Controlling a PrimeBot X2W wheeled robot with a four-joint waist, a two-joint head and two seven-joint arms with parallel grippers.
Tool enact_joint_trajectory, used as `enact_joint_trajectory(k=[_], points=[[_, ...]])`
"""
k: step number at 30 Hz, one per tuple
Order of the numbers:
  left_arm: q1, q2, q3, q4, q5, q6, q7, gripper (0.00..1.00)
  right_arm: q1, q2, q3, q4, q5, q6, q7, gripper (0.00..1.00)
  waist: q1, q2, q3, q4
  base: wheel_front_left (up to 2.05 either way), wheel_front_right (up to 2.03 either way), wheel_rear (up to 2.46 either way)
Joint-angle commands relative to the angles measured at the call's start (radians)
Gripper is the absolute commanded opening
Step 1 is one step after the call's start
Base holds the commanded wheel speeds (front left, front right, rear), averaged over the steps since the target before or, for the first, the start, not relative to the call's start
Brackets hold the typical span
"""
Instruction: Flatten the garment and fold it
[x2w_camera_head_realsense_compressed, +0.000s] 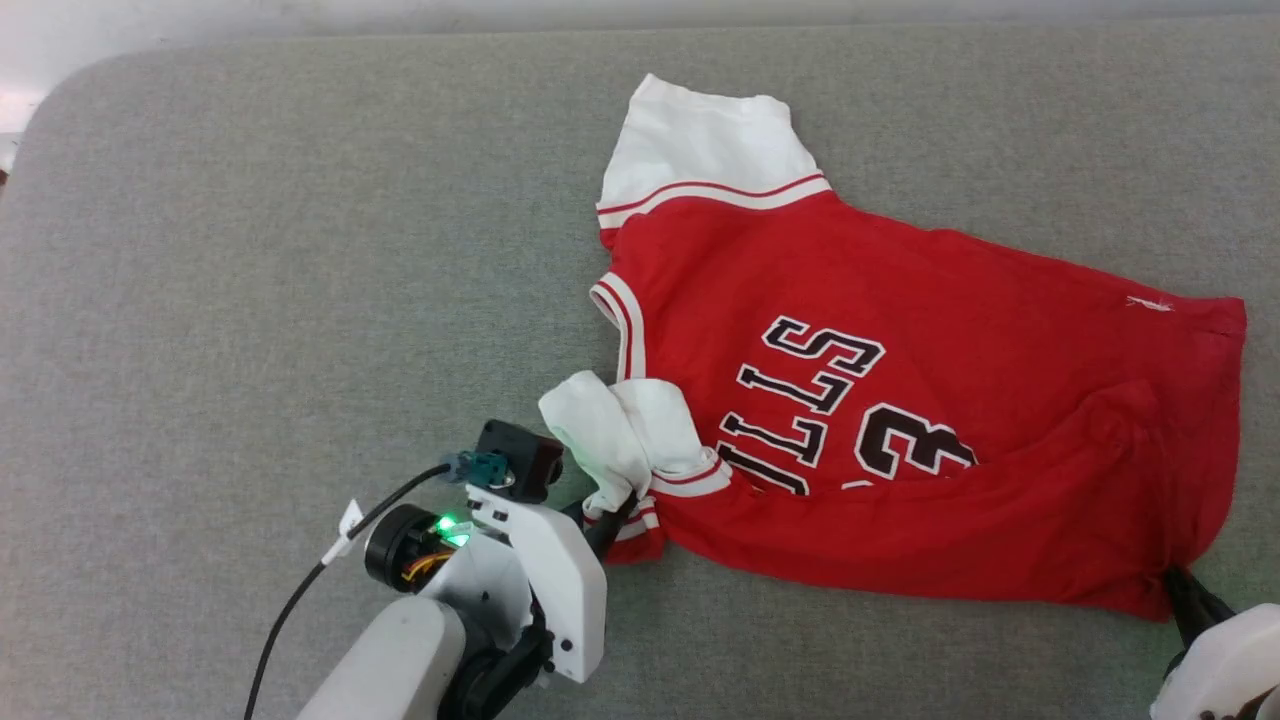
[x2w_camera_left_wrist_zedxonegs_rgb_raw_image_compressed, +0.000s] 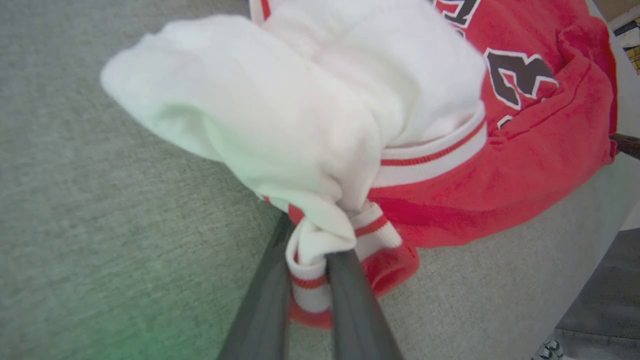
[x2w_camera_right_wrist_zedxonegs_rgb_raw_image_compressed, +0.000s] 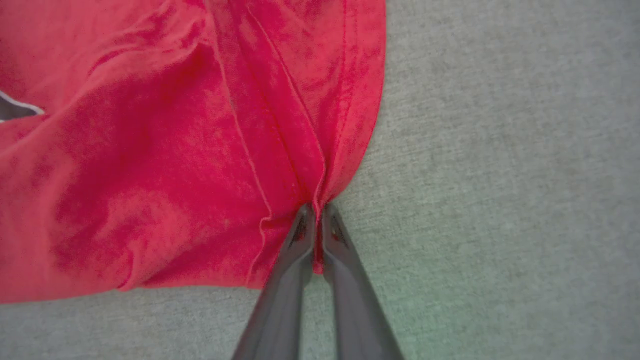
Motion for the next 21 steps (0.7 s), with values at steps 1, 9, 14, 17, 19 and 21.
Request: enact_joint_trajectory(k=[1, 9, 14, 17, 19, 21], points=[[0.027, 0.004, -0.002, 0.023, -0.005, 0.009, 0.002, 0.0, -0.001, 0.006, 0.01, 0.025, 0.001, -0.001, 0.002, 0.0, 0.0, 0.0, 0.002, -0.005, 0.0, 0.0, 0.0], [0.1, 0.021, 0.1, -0.025, -0.086, 0.039, -0.069, 0.0, -0.021, 0.006, 0.023, 0.002, 0.007, -0.001, -0.037, 0.0, 0.0, 0.0, -0.022, -0.025, 0.0, 0.0, 0.0], [0.197, 0.054, 0.151, -0.104, -0.131, 0.062, -0.076, 0.0, 0.002, 0.006, 0.004, -0.045, 0.016, -0.001, -0.022, 0.0, 0.0, 0.0, -0.06, -0.025, 0.0, 0.0, 0.0], [0.261, 0.076, 0.162, -0.157, -0.148, 0.075, -0.059, 0.0, 0.03, 0.006, -0.003, -0.075, 0.02, -0.001, 0.0, 0.0, 0.0, 0.0, -0.085, -0.024, 0.0, 0.0, 0.0], [0.302, 0.086, 0.161, -0.192, -0.158, 0.085, -0.041, 0.0, 0.05, 0.006, -0.003, -0.09, 0.026, -0.001, 0.014, 0.0, 0.0, 0.0, -0.099, -0.024, 0.0, 0.0, 0.0], [0.338, 0.096, 0.156, -0.219, -0.166, 0.09, -0.023, 0.0, 0.071, 0.006, 0.001, -0.096, 0.034, -0.001, 0.033, 0.0, 0.0, 0.0, -0.112, -0.023, 0.0, 0.0, 0.0]])
